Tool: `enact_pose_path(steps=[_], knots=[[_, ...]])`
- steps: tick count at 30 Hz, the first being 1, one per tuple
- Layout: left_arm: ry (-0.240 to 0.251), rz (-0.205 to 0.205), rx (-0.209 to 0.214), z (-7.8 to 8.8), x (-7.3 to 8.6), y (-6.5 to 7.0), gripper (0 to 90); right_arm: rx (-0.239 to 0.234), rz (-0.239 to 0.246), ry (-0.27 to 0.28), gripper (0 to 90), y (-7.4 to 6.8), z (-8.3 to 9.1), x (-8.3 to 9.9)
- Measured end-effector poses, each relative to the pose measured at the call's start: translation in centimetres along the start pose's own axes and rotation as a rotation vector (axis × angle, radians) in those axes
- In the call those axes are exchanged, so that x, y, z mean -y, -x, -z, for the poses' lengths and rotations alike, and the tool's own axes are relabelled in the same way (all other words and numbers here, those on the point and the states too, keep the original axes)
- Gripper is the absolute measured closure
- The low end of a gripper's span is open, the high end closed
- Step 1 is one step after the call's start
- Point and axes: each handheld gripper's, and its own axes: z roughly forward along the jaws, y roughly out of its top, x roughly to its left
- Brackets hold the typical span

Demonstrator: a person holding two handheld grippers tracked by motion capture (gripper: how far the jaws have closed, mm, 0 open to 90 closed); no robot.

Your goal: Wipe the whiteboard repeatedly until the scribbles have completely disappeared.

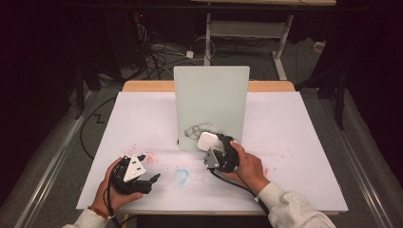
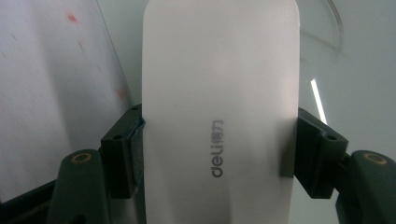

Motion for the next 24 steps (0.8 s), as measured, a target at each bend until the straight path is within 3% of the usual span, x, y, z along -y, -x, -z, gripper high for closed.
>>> enact_pose_path(steps=[8,14,19,24], knots=[[-0.002,-0.001,-0.003,0.1,-0.1,0.1,19.8,0.091,0.049,-0.090,30.7,0.9,0.7,2.6],[-0.001,0.001,-0.002,0.1,0.0,0.0,19.9,0.097,0.055,-0.119,30.7,1.6,1.1,3.9],[-0.005,-0.008,0.002,-0.1,-0.2,0.1,19.8,0.109,0.077,-0.111,30.7,1.1,0.8,3.1],[-0.004,-0.008,0.008,-0.3,-0.4,0.1,19.9,0.103,0.100,-0.096,30.7,0.6,0.2,0.9]])
